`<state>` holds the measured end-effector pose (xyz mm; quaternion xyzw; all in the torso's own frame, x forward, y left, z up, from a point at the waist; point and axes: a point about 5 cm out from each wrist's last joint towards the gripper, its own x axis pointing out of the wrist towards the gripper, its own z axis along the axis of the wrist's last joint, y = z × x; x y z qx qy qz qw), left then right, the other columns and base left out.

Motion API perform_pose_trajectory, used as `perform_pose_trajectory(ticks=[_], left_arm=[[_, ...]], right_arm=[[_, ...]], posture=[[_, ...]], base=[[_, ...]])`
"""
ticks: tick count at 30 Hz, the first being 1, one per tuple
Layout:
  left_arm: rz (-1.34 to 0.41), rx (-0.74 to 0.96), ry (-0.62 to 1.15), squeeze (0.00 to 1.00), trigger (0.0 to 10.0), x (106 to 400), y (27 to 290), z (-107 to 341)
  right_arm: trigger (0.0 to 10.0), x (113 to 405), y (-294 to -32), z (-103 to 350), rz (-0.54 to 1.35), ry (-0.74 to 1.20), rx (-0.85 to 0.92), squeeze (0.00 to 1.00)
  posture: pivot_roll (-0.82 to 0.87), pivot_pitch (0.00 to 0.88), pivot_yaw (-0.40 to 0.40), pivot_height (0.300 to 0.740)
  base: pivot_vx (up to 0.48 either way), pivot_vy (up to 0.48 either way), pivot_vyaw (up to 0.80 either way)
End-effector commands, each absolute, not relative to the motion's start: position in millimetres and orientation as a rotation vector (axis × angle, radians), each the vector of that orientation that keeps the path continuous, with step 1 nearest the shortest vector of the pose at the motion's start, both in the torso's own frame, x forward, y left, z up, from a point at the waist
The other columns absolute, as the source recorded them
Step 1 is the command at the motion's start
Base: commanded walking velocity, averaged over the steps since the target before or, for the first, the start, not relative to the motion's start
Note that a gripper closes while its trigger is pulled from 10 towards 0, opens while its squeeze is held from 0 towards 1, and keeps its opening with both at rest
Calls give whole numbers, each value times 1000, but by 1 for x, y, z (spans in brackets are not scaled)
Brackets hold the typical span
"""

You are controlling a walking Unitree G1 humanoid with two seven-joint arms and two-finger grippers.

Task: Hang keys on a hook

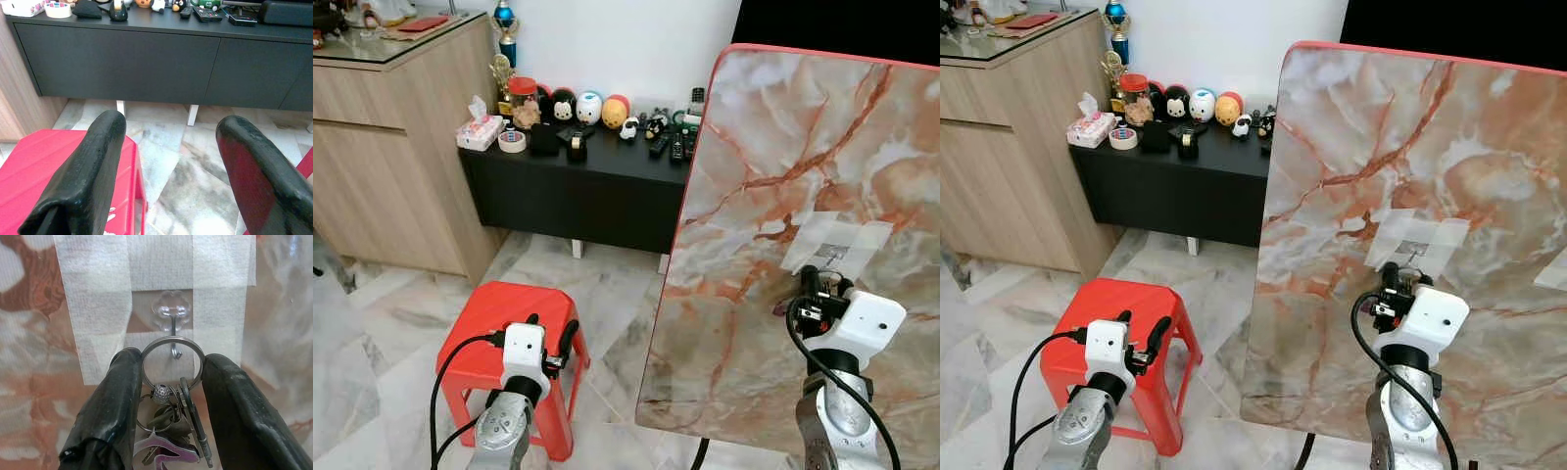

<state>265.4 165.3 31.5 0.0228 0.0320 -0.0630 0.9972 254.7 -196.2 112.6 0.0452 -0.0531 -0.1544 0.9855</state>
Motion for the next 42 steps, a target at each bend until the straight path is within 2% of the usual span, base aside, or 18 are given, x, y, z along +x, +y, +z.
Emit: perform_pose_trajectory(ticks=[1, 42], left_arm=[[-140, 54, 57, 0, 10000, 266, 162, 32], [-137, 63, 56, 0, 10000, 265, 163, 33]], right_arm=[[10000, 255, -203, 116, -329, -113, 87, 0], [10000, 265, -211, 109, -284, -30, 84, 0]], posture=[[7, 8, -100, 740], [12, 11, -101, 740]], base=[[0, 0, 0], [0, 0, 0]])
